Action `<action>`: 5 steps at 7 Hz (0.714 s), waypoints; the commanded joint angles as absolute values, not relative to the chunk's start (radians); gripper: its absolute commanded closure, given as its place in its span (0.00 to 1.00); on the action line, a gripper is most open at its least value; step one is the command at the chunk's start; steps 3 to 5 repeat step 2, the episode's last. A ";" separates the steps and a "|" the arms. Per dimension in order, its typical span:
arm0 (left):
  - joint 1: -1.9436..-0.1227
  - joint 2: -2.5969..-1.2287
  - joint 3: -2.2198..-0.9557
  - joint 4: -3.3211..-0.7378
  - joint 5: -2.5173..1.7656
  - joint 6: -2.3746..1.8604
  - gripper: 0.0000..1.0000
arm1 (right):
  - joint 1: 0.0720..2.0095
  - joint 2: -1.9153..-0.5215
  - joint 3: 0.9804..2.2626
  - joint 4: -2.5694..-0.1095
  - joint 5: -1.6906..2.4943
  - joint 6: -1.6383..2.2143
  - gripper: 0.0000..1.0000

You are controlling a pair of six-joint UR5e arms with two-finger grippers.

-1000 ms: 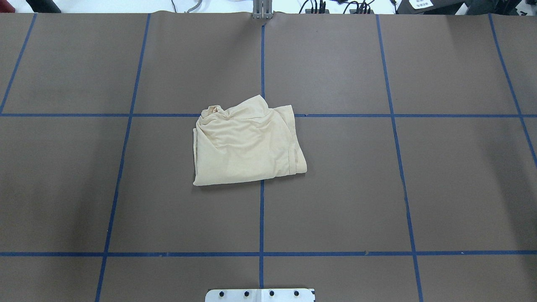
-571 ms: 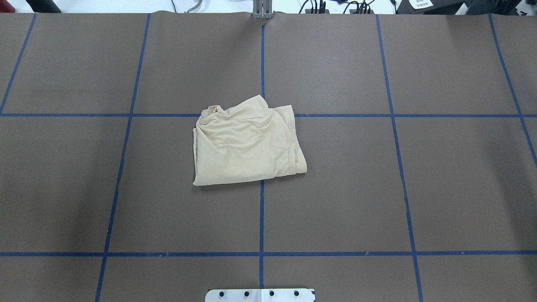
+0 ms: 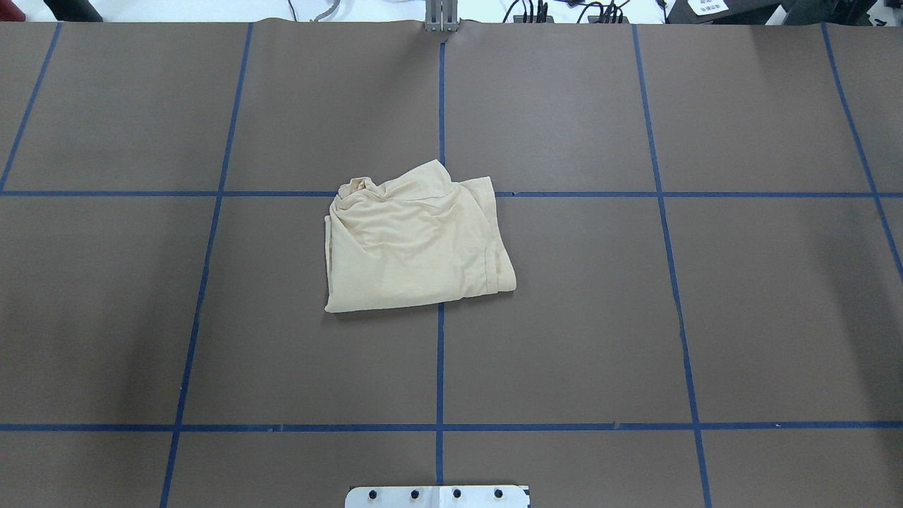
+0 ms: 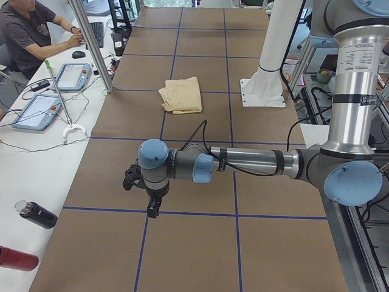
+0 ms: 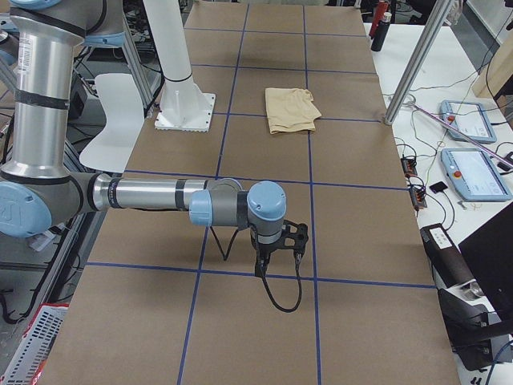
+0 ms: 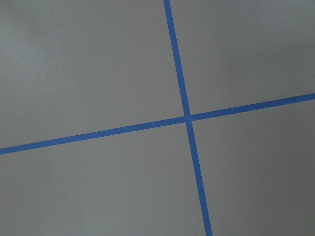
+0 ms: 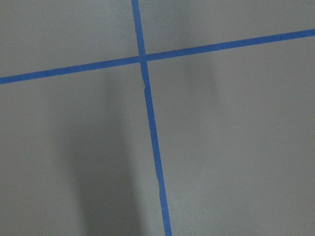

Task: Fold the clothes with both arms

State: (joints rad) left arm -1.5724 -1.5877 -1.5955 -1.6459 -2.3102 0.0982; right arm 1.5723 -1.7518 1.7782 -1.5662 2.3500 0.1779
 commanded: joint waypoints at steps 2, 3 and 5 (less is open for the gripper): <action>-1.572 -1.588 -1.594 -1.647 -2.310 0.098 0.00 | 1.572 -1.752 1.778 -1.563 2.350 0.178 0.00; -1.572 -1.588 -1.594 -1.647 -2.310 0.098 0.00 | 1.572 -1.752 1.778 -1.563 2.350 0.178 0.00; -1.572 -1.588 -1.594 -1.647 -2.310 0.098 0.00 | 1.572 -1.752 1.778 -1.563 2.350 0.178 0.00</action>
